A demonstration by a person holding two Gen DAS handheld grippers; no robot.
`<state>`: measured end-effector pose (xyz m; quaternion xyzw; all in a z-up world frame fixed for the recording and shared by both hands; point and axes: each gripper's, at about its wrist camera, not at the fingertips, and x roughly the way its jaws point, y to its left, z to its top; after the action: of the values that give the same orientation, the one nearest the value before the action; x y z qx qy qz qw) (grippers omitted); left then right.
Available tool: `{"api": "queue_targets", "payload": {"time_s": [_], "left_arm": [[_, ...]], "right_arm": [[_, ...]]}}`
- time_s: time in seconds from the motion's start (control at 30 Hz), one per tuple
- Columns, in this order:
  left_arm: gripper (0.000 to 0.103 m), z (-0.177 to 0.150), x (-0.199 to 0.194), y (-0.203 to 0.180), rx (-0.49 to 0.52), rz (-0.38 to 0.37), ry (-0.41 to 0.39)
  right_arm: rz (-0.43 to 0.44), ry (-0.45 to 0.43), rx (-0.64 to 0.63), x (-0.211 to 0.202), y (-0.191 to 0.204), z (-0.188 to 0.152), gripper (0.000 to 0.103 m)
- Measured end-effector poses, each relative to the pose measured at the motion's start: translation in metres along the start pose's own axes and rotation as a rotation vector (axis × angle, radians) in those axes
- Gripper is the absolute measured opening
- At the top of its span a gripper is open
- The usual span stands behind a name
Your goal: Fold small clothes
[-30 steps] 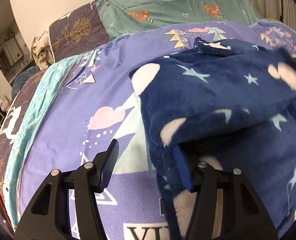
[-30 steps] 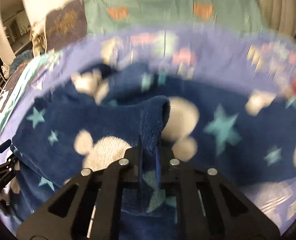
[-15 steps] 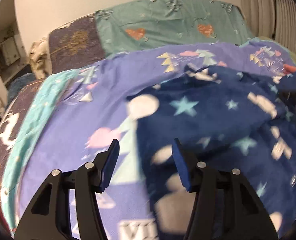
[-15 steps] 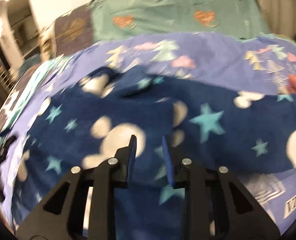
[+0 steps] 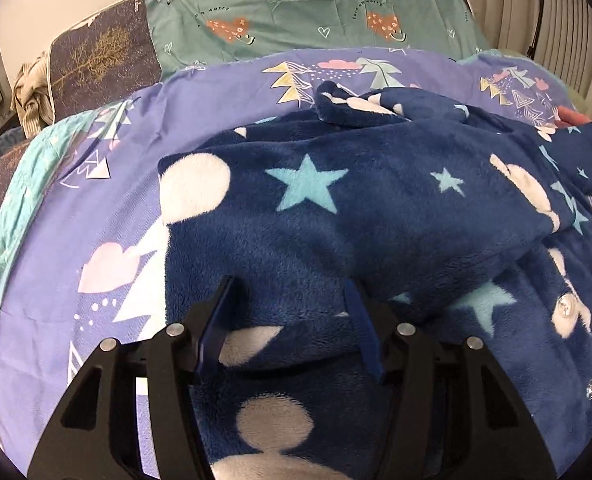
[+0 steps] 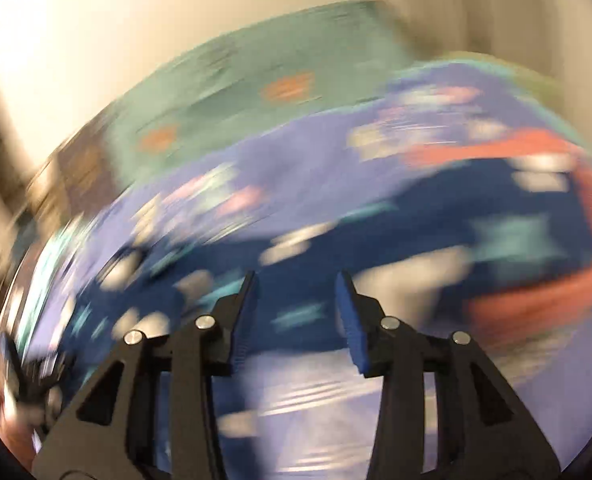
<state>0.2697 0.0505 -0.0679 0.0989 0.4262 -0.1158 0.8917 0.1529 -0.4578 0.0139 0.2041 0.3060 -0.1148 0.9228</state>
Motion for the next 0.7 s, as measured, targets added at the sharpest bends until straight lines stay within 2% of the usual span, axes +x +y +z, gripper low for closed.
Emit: {"api": "queue_targets", "payload": {"time_s": [0.03, 0.1, 0.17, 0.27, 0.5, 0.7], "left_arm": [[0.058, 0.001, 0.000, -0.001, 0.002, 0.002, 0.000], [0.058, 0.002, 0.002, -0.003, 0.008, 0.011, -0.002], [0.059, 0.002, 0.004, -0.004, 0.010, 0.016, -0.002], [0.059, 0.002, 0.004, -0.004, 0.008, 0.016, -0.004], [0.060, -0.001, 0.002, -0.004, 0.010, 0.023, -0.018], [0.060, -0.001, 0.002, -0.004, 0.009, 0.022, -0.020]], "right_arm": [[-0.060, -0.028, 0.098, -0.016, -0.042, 0.013, 0.041], [-0.101, -0.054, 0.245, -0.035, -0.100, 0.021, 0.041], [-0.102, -0.066, 0.379, -0.052, -0.149, 0.018, 0.041], [-0.068, -0.056, 0.477, -0.055, -0.185, 0.008, 0.041], [-0.026, -0.028, 0.591, -0.034, -0.206, -0.005, 0.041], [-0.048, -0.030, 0.562, -0.029, -0.198, 0.001, 0.041]]}}
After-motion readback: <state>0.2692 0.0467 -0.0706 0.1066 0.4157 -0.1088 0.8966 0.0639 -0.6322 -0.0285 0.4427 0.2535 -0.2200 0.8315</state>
